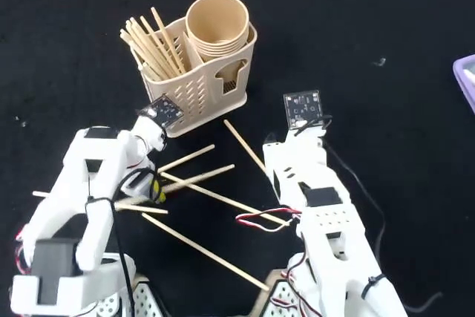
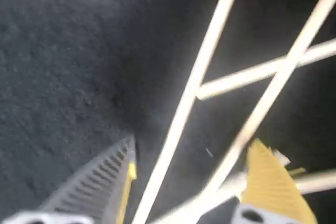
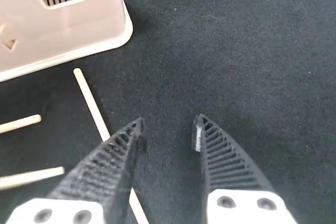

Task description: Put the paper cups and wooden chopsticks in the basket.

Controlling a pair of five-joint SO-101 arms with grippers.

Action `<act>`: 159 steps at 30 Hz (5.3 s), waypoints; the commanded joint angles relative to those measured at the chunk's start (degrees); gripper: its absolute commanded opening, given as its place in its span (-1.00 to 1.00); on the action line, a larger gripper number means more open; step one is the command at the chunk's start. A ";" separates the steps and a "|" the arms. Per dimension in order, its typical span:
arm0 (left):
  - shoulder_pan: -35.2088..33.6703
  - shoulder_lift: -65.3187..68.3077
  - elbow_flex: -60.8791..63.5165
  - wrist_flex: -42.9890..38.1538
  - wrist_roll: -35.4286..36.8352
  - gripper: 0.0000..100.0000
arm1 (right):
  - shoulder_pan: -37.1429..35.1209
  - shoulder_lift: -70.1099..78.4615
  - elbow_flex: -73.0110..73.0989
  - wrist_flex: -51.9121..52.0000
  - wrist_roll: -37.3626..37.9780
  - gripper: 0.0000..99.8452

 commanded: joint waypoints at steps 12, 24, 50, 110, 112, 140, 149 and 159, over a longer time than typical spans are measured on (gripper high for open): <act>-0.13 11.34 -8.66 0.09 0.26 -0.41 | 0.97 -1.71 -0.31 -1.14 -0.35 -0.70; -3.38 11.25 -5.93 4.57 -10.37 -0.77 | 0.88 -1.71 -0.40 -1.14 -0.35 -0.70; -5.49 -24.88 0.40 23.47 -12.13 -0.94 | -1.49 -1.63 0.22 -1.14 0.00 -0.70; 8.84 -5.89 -45.05 -21.01 50.02 -0.73 | -1.76 -1.71 0.40 -1.23 0.00 -0.70; 8.66 -5.89 -47.08 -16.97 50.02 -0.69 | -1.76 -1.71 0.40 -1.23 0.00 -0.70; -31.34 -30.07 -7.60 11.25 49.49 -0.68 | -21.01 -1.71 -5.76 19.96 4.75 -0.53; -32.22 -33.14 18.68 -11.43 50.02 -0.68 | -35.08 -1.63 -2.95 23.30 10.37 -0.46; -32.31 -33.49 25.45 -16.88 50.02 -0.68 | -34.99 -1.54 0.40 19.96 20.13 -0.54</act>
